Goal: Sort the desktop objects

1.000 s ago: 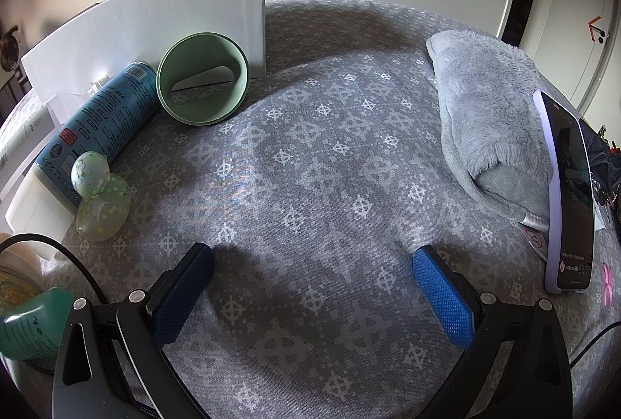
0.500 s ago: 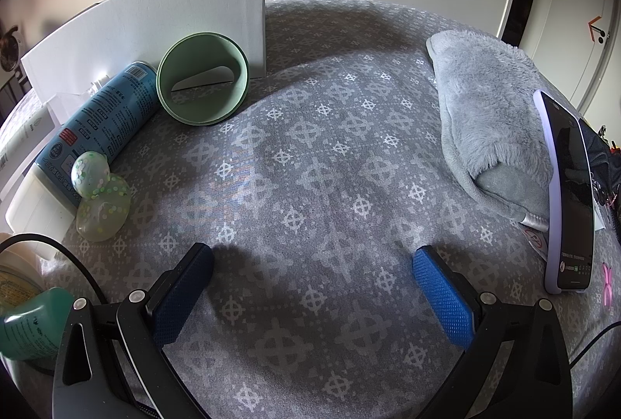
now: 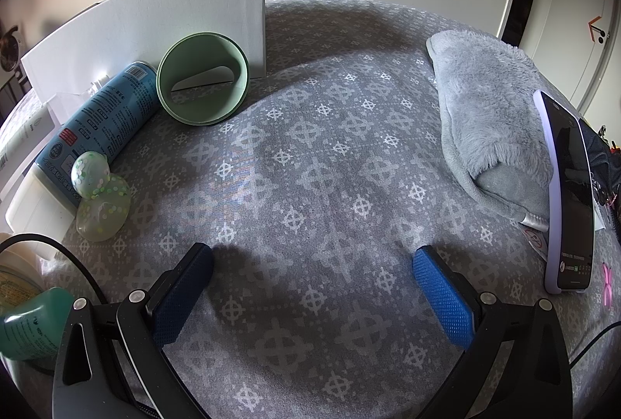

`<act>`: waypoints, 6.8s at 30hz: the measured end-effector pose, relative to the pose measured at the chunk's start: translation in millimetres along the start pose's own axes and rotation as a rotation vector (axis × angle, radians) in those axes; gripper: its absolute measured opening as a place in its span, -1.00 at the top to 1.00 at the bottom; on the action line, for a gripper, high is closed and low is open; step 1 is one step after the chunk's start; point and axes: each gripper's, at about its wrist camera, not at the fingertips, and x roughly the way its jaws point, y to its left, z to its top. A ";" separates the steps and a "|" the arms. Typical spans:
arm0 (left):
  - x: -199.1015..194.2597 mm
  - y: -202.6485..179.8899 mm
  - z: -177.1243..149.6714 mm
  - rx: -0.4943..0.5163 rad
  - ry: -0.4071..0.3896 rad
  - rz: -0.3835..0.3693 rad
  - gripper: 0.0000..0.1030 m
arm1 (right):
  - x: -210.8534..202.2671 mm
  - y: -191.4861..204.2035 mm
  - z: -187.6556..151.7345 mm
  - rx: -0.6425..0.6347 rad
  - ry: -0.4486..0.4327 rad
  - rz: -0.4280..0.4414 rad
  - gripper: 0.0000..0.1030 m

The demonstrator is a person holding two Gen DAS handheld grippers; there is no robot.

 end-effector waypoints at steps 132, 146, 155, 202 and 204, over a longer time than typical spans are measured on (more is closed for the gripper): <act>-50.6 -13.5 8.8 -0.015 0.052 -0.063 -0.97 | 0.0 0.0 0.0 0.000 0.000 0.000 -1.00; -82.4 -85.2 -27.7 0.227 0.095 -0.206 -0.98 | 0.0 0.0 0.0 0.000 0.000 0.000 -1.00; -63.4 -119.6 -27.6 0.374 0.178 -0.251 -0.98 | 0.0 0.0 0.0 0.000 0.000 0.000 -1.00; -185.7 -159.6 -107.2 0.291 0.177 0.134 -0.03 | -0.1 -1.6 -0.1 0.000 0.000 -0.001 -1.00; -194.3 -159.3 -105.7 0.273 0.134 0.114 -0.03 | -0.1 -1.6 -0.1 0.000 0.000 0.000 -1.00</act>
